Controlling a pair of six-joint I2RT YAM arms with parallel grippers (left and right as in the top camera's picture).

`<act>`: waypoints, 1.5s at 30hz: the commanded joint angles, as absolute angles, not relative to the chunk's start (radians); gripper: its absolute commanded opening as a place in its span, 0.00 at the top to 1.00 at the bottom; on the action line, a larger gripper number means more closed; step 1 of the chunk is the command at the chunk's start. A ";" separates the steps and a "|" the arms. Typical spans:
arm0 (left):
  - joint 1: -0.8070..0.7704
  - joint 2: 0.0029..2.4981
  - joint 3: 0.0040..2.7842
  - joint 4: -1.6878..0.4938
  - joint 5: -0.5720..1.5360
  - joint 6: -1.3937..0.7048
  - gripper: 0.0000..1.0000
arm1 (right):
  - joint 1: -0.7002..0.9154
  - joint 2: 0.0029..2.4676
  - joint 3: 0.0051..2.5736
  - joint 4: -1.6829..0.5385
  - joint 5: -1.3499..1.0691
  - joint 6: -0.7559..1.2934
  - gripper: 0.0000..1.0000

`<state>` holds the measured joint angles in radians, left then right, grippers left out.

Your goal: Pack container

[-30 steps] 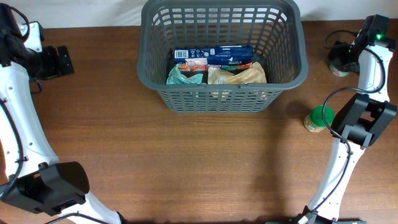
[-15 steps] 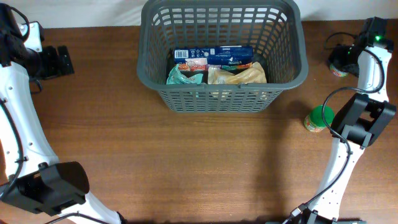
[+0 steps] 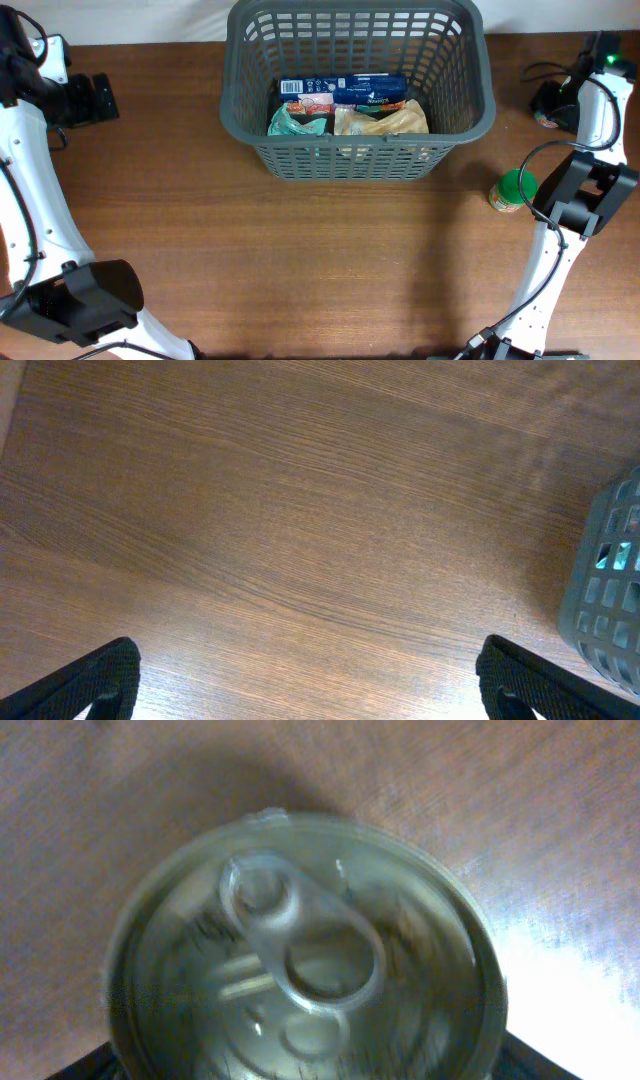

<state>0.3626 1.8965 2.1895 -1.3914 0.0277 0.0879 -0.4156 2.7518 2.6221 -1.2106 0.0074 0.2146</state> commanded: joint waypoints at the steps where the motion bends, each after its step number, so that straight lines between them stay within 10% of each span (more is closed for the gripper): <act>1: 0.369 1.892 2.186 -1.390 0.038 0.079 0.01 | -0.420 2.801 2.590 -1.251 -0.014 0.264 0.25; 15: 0.369 1.892 2.186 -1.390 0.038 0.079 0.01 | -0.464 2.801 2.593 -1.136 -0.077 0.264 0.05; 27: 0.369 1.892 2.186 -1.390 0.038 0.079 0.01 | -0.464 2.801 2.593 -1.143 -0.101 0.263 0.33; 45: 0.369 1.892 2.186 -1.390 0.038 0.079 0.01 | -0.465 2.801 2.593 -1.520 -0.029 0.271 0.36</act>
<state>0.3626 1.8965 2.1895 -1.3914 0.0277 0.0879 -0.4671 2.7441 2.6293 -1.4754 -0.0307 0.2577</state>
